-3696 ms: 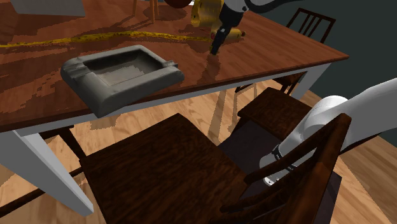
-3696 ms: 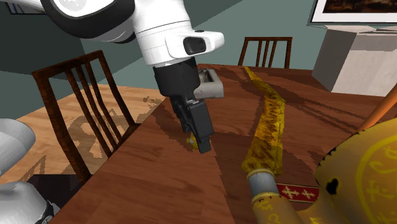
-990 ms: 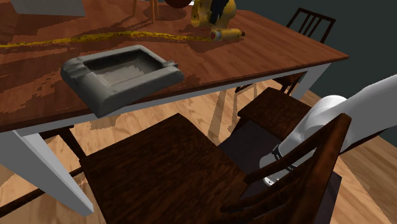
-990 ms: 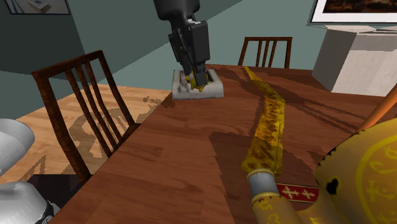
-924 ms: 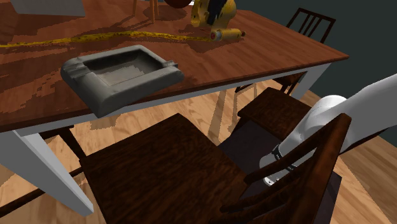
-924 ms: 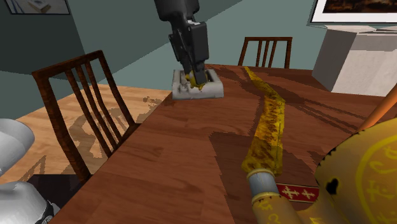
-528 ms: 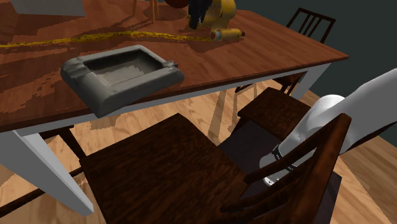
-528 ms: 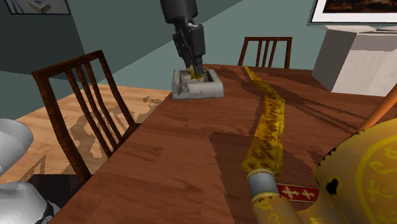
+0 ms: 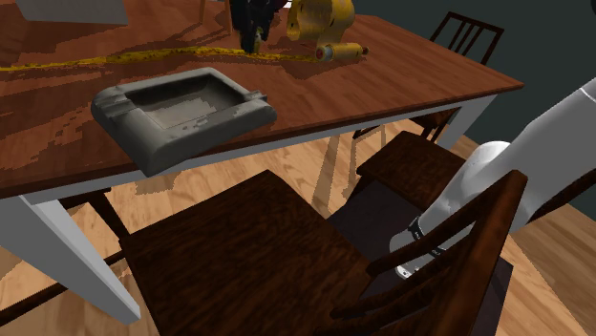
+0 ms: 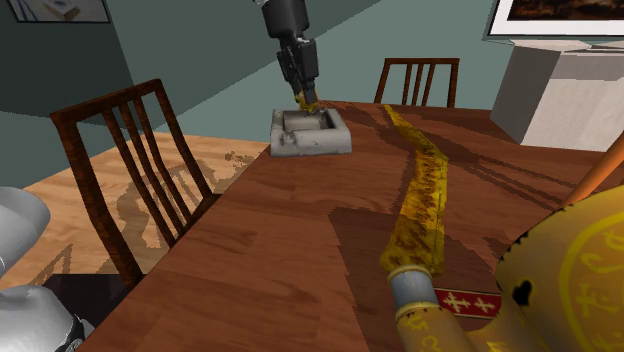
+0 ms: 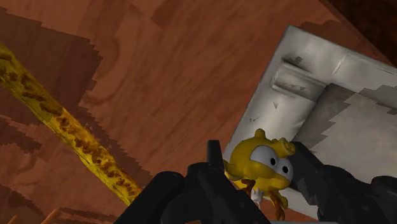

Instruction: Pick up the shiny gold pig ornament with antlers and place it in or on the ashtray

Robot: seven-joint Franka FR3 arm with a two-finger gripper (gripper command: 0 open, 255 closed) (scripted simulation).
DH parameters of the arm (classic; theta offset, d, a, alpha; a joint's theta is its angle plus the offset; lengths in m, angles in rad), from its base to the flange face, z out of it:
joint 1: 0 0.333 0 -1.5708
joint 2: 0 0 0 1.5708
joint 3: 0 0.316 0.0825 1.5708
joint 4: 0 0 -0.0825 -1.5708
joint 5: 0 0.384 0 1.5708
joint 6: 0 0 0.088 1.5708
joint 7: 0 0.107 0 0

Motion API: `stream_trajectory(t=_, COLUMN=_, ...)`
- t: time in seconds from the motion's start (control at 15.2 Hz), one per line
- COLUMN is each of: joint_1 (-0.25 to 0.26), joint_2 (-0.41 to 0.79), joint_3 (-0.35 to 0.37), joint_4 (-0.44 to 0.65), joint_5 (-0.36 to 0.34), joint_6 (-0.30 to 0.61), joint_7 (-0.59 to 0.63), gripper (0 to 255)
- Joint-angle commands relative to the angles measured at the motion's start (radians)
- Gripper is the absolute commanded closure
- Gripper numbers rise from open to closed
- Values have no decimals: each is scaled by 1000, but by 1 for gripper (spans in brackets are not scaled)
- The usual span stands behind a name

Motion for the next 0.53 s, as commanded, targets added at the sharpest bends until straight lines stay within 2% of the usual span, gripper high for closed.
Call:
stream_trajectory(t=0.0, joint_1=15, joint_2=54, joint_3=40, joint_4=60, joint_5=-24, joint_6=-21, joint_7=59, gripper=255)
stream_trajectory(t=0.26, joint_1=59, joint_2=178, joint_3=111, joint_4=186, joint_5=-93, joint_6=-63, joint_7=174, gripper=255)
stream_trajectory(t=0.46, joint_1=112, joint_2=295, joint_3=159, joint_4=307, joint_5=-165, joint_6=-110, joint_7=264, gripper=255)
